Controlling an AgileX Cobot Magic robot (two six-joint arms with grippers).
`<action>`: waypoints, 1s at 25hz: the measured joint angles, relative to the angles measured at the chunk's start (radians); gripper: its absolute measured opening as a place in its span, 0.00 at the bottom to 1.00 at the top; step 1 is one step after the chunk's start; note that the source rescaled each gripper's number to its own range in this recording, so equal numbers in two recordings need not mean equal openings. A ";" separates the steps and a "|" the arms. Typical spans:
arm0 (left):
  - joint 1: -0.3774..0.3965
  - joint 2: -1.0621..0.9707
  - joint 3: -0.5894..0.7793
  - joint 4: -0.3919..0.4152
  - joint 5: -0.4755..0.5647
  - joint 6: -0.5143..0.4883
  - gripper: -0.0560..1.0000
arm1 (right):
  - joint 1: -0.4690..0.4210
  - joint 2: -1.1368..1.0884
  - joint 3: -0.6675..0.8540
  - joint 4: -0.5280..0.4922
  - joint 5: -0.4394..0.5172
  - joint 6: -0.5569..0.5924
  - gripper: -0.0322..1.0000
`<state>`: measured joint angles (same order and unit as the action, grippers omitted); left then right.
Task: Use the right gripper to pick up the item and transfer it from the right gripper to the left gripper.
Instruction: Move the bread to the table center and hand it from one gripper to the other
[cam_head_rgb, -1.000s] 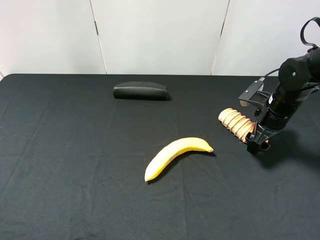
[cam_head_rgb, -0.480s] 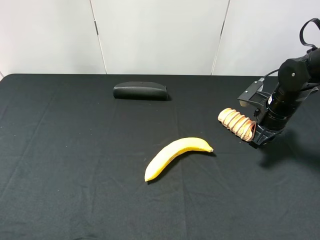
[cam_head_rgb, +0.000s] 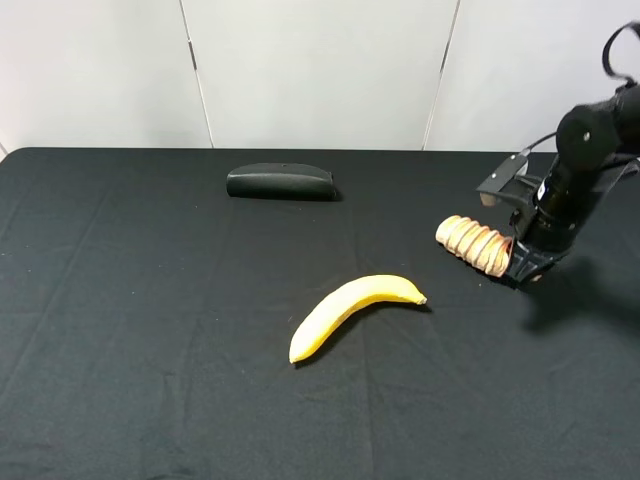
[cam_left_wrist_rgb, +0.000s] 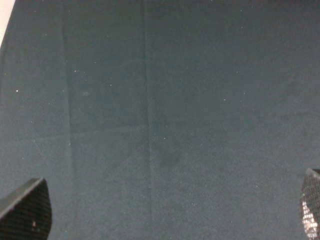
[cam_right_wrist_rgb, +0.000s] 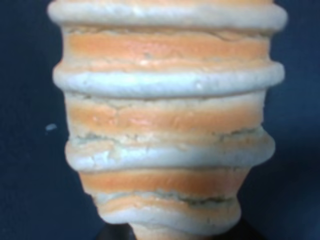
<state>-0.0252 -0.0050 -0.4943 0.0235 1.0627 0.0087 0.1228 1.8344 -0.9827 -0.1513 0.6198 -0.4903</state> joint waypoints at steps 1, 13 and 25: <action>0.000 0.000 0.000 0.000 0.000 0.000 0.99 | 0.000 -0.013 -0.012 0.005 0.010 0.001 0.09; 0.000 0.000 0.000 0.000 0.000 0.000 0.99 | 0.000 -0.172 -0.063 0.109 0.163 0.002 0.07; 0.000 0.000 0.000 0.000 0.000 0.000 0.99 | 0.076 -0.342 -0.063 0.172 0.310 -0.001 0.07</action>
<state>-0.0252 -0.0050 -0.4943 0.0235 1.0627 0.0087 0.1990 1.4923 -1.0452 0.0211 0.9296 -0.4912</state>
